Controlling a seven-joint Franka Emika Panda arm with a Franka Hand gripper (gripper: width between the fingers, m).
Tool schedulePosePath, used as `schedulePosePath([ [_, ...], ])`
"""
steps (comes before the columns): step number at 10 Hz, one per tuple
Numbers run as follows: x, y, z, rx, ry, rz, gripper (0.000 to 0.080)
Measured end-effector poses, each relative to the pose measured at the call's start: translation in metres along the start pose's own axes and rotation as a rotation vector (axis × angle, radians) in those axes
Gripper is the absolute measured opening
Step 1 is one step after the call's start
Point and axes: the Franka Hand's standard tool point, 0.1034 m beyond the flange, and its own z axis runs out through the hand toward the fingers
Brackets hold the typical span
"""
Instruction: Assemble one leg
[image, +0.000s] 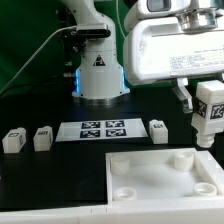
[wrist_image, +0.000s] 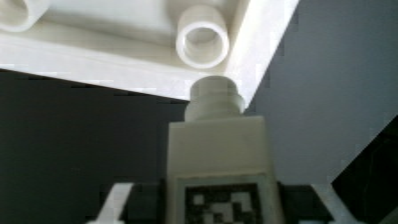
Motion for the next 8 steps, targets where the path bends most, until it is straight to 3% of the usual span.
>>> schedulePosePath([
  [2,-0.001,0.000,0.001,0.000,0.000,0.000,0.0290],
  [4,-0.009,0.006,0.023,0.001,0.019,0.002,0.0290],
  [6,-0.001,0.015,0.037,-0.002,0.034,0.002,0.0290],
  [8,-0.005,0.019,0.051,-0.004,0.039,0.002,0.0290],
])
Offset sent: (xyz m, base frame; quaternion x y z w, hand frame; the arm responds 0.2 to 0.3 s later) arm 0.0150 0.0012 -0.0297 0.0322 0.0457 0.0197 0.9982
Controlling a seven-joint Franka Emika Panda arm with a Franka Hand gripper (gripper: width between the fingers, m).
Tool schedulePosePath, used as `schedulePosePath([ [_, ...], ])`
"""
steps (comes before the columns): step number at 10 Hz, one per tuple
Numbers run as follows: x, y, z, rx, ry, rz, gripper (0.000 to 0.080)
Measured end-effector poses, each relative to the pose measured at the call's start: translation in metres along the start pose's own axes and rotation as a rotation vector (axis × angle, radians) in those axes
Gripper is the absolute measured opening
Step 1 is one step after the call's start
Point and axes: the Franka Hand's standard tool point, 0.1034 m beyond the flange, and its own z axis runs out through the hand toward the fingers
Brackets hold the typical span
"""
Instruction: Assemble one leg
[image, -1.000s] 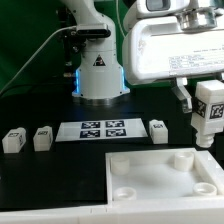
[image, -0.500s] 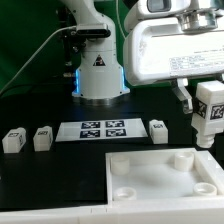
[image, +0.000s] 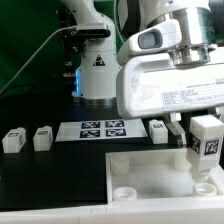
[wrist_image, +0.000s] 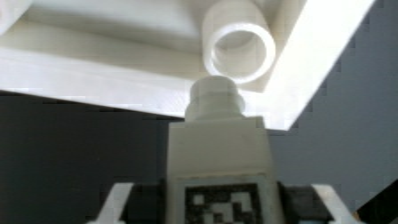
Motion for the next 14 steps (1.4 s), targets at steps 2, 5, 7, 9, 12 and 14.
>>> schedulePosePath([
  [2,-0.007,-0.006,0.010,0.005,-0.009,-0.004,0.0290],
  [5,-0.006,-0.016,0.010,0.012,0.005,-0.004,0.0290],
  [7,-0.007,-0.018,0.010,0.013,0.014,-0.007,0.0290],
  [9,-0.008,-0.019,0.010,0.012,0.034,-0.009,0.0290],
  [12,-0.009,-0.019,0.009,0.011,0.047,-0.015,0.0290],
  [14,-0.010,-0.019,0.009,0.010,0.049,-0.017,0.0291],
])
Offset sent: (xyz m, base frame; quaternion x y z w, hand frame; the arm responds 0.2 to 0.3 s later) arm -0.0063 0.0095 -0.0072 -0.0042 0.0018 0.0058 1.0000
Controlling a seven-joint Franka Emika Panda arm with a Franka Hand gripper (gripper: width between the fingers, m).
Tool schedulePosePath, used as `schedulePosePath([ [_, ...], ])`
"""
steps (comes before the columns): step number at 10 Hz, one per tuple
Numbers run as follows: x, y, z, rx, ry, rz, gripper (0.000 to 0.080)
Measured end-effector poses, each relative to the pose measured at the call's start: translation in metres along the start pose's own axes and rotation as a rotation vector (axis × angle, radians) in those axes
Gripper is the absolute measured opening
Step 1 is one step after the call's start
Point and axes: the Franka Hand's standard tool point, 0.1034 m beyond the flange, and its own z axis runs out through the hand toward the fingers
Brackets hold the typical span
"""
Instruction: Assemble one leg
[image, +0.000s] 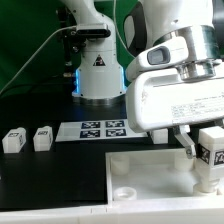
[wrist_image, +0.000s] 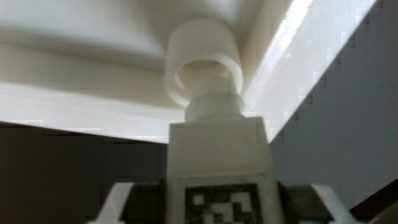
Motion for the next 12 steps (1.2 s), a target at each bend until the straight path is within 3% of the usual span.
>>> schedulePosePath([
  [7,-0.0004,0.0064,-0.0002,-0.007,0.016,-0.028,0.0291],
  [12,-0.0049,0.0023,-0.0008,-0.003,0.004,-0.034,0.0291],
])
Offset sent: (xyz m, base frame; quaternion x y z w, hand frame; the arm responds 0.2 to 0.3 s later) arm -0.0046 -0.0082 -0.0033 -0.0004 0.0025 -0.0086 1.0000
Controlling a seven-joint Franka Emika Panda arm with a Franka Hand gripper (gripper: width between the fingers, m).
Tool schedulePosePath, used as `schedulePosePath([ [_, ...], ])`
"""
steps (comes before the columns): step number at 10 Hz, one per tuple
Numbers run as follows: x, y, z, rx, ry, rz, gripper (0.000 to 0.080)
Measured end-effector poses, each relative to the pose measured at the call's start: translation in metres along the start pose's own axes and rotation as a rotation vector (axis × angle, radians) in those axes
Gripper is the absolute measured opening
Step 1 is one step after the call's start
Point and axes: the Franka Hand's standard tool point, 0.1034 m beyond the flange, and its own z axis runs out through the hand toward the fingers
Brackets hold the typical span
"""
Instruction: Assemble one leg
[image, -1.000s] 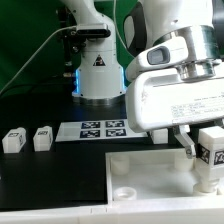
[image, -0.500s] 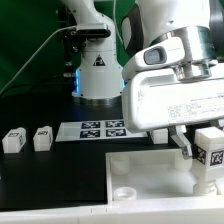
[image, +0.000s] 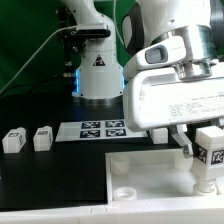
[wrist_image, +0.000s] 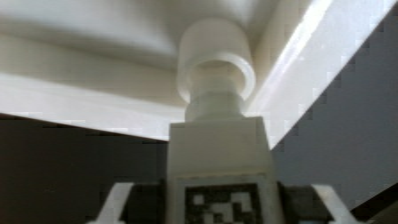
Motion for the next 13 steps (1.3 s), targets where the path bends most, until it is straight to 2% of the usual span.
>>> schedulePosePath([
  [4,-0.007,0.000,0.003,0.000,-0.008,-0.003,0.0291],
  [6,-0.011,0.000,0.014,0.000,-0.012,-0.001,0.0291],
  [10,-0.006,0.001,0.016,-0.006,0.038,0.000,0.0291],
  [11,-0.007,0.001,0.016,-0.006,0.038,-0.001,0.0392],
  [12,-0.007,0.001,0.016,-0.006,0.038,-0.003,0.0392],
  [13,-0.007,0.001,0.016,-0.006,0.037,-0.004,0.0529],
])
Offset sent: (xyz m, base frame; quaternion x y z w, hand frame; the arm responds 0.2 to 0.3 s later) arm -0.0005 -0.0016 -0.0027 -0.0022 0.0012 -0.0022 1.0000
